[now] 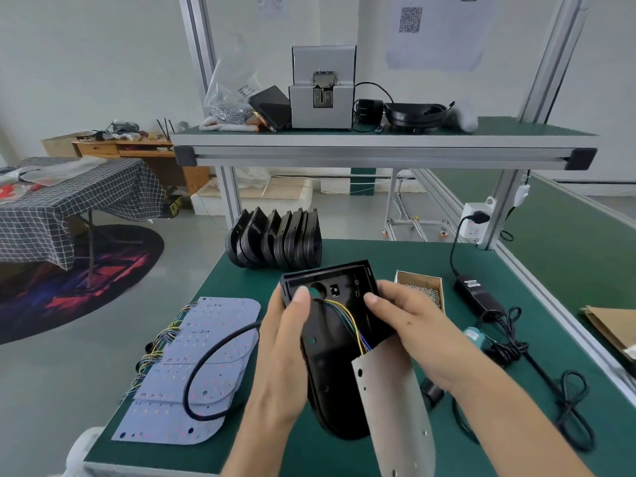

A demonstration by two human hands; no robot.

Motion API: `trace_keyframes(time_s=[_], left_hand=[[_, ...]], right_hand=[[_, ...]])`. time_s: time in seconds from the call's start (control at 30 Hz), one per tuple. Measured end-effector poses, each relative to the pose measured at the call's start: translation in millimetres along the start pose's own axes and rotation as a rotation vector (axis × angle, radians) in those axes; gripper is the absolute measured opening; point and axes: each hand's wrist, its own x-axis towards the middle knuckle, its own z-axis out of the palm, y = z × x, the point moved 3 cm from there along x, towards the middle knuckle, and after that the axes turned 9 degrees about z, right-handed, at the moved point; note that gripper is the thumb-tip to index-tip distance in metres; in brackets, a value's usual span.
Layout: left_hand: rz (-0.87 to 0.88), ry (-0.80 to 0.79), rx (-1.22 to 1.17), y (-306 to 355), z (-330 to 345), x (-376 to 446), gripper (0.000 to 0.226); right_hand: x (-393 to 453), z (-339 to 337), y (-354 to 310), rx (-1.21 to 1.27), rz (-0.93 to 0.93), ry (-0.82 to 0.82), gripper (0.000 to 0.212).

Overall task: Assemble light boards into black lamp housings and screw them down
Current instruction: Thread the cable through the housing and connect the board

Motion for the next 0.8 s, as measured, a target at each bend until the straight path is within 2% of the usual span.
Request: trace_keyframes(time_s=[0.07, 0.1, 0.2, 0.3, 0.4, 0.47, 0.53, 0.63, 0.7, 0.8], left_hand=[[-0.097, -0.020, -0.036, 2, -2, 0, 0.080], [-0.120, -0.050, -0.044, 2, -2, -1, 0.084], [-0.127, -0.106, 0.007, -4, -3, -7, 0.076], [-0.177, -0.040, -0.079, -5, -1, -8, 0.085], [-0.149, 0.035, -0.075, -2, -3, -3, 0.100], [-0.102, 0.051, -0.037, 4, -4, 1, 0.095], [-0.052, 0.094, 0.033, 10, -5, 3, 0.085], [0.044, 0.095, 0.154, 17, -3, 4, 0.065], [0.073, 0.122, 0.238, 21, -2, 2, 0.062], [0.078, 0.129, 0.286, 23, -3, -1, 0.064]], right_hand=[[1, -2, 0, 0.044, -0.008, 0.012, 0.024], [2, -2, 0, 0.038, -0.011, 0.013, 0.025], [5, 2, 0, -0.058, -0.037, 0.082, 0.028], [3, 8, 0, -0.186, -0.027, 0.103, 0.033], [-11, 8, -4, -0.475, -0.139, 0.298, 0.033], [-36, 12, -8, -0.538, -0.285, 0.429, 0.046], [-61, 24, 0, -0.616, -0.320, 0.382, 0.070], [-78, 36, 22, -0.797, -0.171, 0.273, 0.104], [-80, 37, 28, -0.814, -0.115, 0.235, 0.107], [-78, 33, 27, -0.783, -0.137, 0.164, 0.101]])
